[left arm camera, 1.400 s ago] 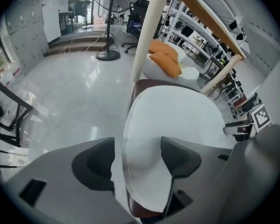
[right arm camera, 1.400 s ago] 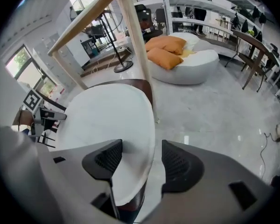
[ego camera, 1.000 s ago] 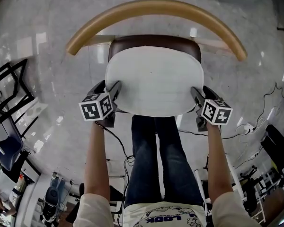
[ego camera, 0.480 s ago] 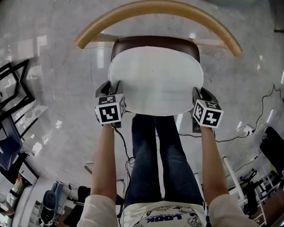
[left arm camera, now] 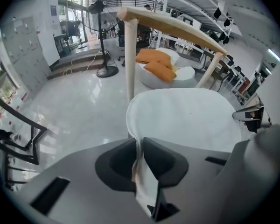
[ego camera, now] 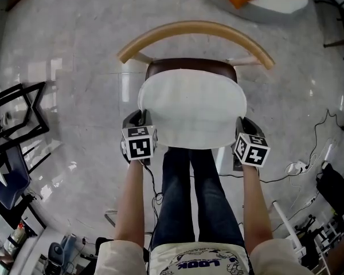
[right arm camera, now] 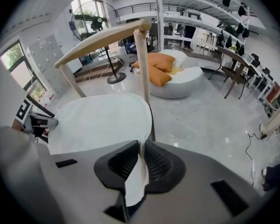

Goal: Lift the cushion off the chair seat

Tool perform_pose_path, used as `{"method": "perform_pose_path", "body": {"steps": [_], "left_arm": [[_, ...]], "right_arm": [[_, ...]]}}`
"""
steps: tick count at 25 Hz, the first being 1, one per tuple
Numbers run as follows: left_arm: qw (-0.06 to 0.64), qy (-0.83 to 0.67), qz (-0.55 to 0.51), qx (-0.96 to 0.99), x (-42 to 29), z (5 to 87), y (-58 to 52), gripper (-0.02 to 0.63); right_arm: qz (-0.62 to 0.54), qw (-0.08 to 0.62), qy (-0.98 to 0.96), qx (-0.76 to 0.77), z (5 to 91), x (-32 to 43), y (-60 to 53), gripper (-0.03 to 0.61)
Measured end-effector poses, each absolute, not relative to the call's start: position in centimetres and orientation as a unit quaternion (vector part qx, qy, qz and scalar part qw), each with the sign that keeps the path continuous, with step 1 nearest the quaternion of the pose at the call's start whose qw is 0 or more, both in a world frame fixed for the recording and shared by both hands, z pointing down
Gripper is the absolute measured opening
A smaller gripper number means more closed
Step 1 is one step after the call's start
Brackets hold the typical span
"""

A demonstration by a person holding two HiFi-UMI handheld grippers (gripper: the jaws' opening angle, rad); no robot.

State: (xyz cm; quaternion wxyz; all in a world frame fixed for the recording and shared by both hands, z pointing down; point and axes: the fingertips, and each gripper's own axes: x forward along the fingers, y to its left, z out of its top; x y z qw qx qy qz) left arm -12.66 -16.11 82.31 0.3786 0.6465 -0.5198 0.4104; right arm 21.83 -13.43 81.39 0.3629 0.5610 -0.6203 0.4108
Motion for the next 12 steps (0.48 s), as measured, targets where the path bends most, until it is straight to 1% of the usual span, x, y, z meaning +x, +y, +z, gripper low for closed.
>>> {"method": "perform_pose_path", "body": {"steps": [12], "left_arm": [[0.350,-0.558,0.350,0.666,-14.7,67.3,-13.3,0.057]], "right_arm": [[0.344,0.316,-0.650,0.600,65.8,19.8,-12.6,0.057]]}}
